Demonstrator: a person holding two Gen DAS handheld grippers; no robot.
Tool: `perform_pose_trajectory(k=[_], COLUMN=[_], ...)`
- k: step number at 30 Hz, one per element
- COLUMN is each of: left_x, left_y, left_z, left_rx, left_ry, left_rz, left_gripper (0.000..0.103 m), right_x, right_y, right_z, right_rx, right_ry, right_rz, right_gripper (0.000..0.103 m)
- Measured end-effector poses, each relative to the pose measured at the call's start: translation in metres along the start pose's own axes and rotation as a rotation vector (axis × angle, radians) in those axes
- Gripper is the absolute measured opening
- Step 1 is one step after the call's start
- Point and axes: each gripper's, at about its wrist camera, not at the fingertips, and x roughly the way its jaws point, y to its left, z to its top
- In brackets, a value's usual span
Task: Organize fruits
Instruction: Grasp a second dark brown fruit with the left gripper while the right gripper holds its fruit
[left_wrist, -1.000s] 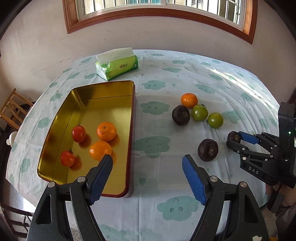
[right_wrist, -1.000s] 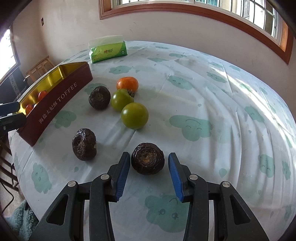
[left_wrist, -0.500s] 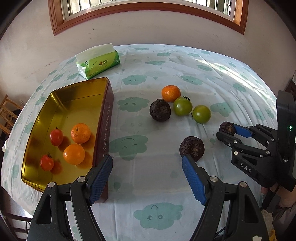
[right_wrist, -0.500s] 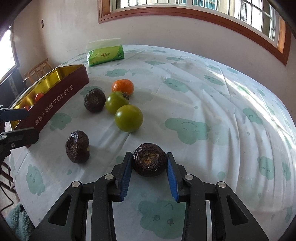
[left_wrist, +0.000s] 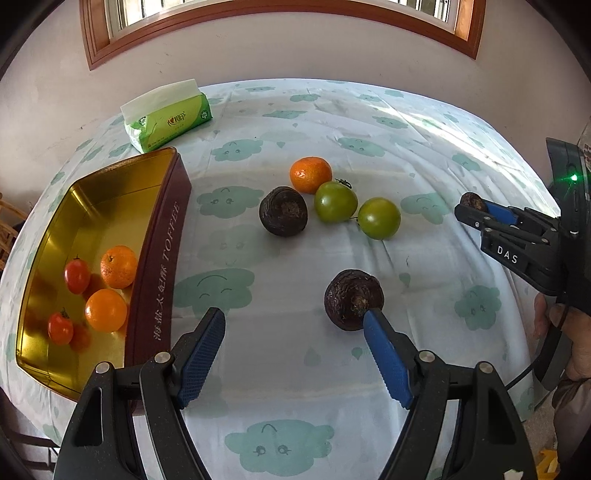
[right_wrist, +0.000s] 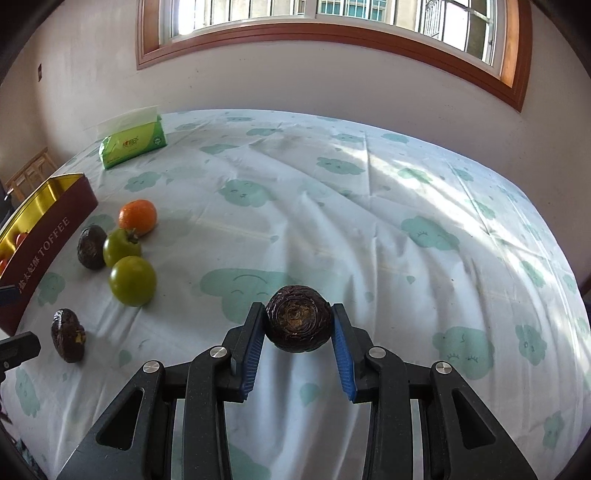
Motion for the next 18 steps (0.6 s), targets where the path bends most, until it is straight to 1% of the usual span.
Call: perform_pose_trajectory(k=[3, 6, 10, 18], left_x=[0.004, 0.009, 0.015, 0.028], left_y=[-0.005, -0.010, -0.016, -0.023], left_z=[0.002, 0.003, 0.006, 0.011], left_rx=[0.007, 0.015, 0.020, 0.020], left_ry=[0.004, 0.012, 0.022, 0.037], left_rz=[-0.009, -0.019, -0.021, -0.012], left_gripper=[0.075, 0.075, 0.075, 0.075], right_x=[0.002, 0.003, 0.006, 0.007], right_y=[-0.008, -0.015, -0.015, -0.016], right_z=[-0.005, -0.008, -0.008, -0.008], right_rx=[0.005, 0.027, 0.027, 0.038], right_ry=[0.011, 0.023, 0.039, 0.041], right_rz=[-0.017, -0.005, -0.007, 0.005], right_gripper=[0.037, 0.037, 0.037, 0.037])
